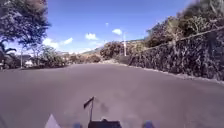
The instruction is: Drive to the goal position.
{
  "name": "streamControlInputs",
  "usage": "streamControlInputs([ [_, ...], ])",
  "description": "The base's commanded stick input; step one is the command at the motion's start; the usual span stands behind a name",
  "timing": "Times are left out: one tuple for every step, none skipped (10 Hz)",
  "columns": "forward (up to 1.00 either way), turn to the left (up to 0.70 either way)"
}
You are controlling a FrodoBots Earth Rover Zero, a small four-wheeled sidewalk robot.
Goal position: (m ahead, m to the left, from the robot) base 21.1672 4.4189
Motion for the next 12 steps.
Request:
streamControlInputs([
  [0.5, 0.0],
  [0.5, 0.0],
  [0.5, 0.0],
  [0.5, 0.0],
  [0.5, 0.0],
  [0.5, 0.0],
  [0.5, 0.0],
  [0.5, 0.0],
  [0.5, 0.0],
  [0.5, 0.0],
  [0.5, 0.0],
  [0.5, 0.0],
])
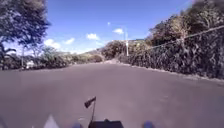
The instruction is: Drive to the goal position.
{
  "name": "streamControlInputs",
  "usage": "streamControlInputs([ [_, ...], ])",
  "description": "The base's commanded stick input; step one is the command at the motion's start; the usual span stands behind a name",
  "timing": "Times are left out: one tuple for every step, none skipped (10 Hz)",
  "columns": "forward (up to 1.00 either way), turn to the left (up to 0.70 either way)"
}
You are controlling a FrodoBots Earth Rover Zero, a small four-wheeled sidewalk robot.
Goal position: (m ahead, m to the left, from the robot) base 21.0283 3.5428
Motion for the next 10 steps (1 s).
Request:
streamControlInputs([
  [0.5, 0.0],
  [0.5, 0.0],
  [0.5, 0.0],
  [0.5, 0.0],
  [0.5, 0.0],
  [0.5, 0.0],
  [0.5, 0.0],
  [0.5, 0.0],
  [0.5, 0.0],
  [0.5, -0.12],
])
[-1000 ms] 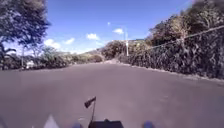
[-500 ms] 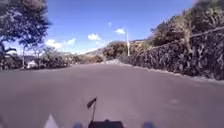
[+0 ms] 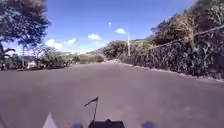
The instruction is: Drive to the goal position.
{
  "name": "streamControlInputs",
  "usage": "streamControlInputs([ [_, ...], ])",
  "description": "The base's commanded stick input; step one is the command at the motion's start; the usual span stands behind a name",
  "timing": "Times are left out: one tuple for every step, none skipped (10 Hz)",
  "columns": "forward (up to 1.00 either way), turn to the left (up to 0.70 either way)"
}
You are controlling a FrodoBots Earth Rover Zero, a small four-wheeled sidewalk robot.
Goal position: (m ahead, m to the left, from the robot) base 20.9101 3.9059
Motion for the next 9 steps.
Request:
streamControlInputs([
  [0.5, -0.3],
  [0.5, -0.49],
  [0.5, -0.5],
  [0.5, -0.5],
  [0.5, -0.46],
  [0.5, -0.29],
  [0.5, -0.11],
  [0.5, 0.0],
  [0.5, 0.0],
])
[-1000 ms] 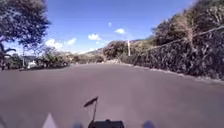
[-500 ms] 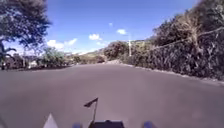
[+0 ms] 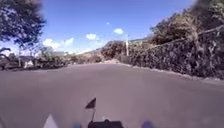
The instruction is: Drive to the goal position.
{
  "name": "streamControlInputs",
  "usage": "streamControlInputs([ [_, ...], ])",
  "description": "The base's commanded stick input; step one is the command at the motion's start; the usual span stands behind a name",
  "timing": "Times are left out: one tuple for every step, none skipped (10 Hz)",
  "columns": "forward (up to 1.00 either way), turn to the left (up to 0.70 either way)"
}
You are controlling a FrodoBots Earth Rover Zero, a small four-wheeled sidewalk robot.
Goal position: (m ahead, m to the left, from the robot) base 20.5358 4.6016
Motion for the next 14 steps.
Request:
streamControlInputs([
  [0.5, 0.0],
  [0.5, 0.0],
  [0.5, 0.0],
  [0.5, 0.0],
  [0.5, 0.0],
  [0.5, 0.0],
  [0.5, 0.0],
  [0.5, 0.0],
  [0.5, 0.0],
  [0.5, 0.0],
  [0.5, 0.0],
  [0.5, 0.0],
  [0.5, 0.0],
  [0.5, 0.0],
])
